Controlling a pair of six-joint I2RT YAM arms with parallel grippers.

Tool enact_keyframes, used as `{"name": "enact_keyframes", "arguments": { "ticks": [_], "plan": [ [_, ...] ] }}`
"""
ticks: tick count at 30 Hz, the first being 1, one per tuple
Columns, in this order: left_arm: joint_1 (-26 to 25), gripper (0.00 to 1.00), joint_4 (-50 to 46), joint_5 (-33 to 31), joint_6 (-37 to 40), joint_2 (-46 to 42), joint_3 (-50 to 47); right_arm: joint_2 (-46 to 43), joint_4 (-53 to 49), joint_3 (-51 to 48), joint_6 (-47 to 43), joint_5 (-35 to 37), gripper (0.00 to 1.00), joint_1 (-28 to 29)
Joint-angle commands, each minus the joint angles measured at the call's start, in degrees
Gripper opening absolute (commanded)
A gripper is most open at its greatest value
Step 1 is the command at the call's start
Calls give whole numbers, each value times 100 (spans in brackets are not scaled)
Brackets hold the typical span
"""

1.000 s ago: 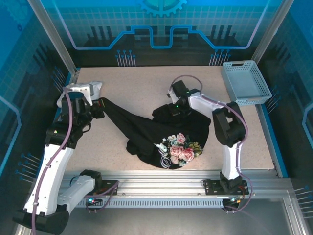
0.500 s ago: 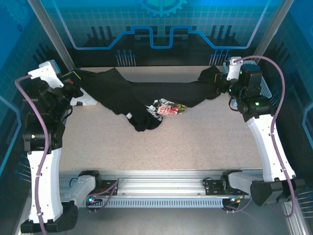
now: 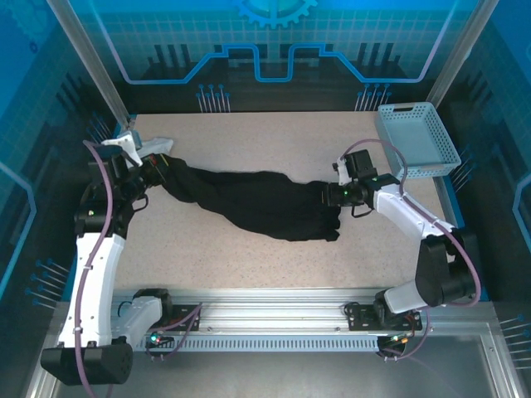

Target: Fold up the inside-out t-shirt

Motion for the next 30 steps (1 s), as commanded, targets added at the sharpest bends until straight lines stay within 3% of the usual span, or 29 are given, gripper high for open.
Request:
{"name": "enact_keyframes", "arguments": {
  "ticks": [1,9,14,19,22,24,26,30],
  "plan": [
    [52,0,298,260,-126,-167,-123,-1,-166,-24,55,83,43,136],
    [52,0,446,318,-112,-136,-275,234,-91,-466,161,-67,46,-256],
    [52,0,485,353,-112,-127,-290,403,340,-761,254,-1145,49,-718],
    [52,0,486,342,-107,-126,-315,753,672,-927,341,-1723,49,-926],
    [52,0,491,326,-83,-117,-312,827,1036,-1096,450,-2240,44,-1074],
    [52,0,503,330,-82,-108,-308,787,1218,-1162,492,-2487,34,-1142],
    [52,0,503,343,-94,-92,-308,609,1312,-1224,527,-2527,22,-1201],
    [52,0,512,347,-93,-73,-299,90,1217,-1270,455,-2371,12,-1243]
  ]
}}
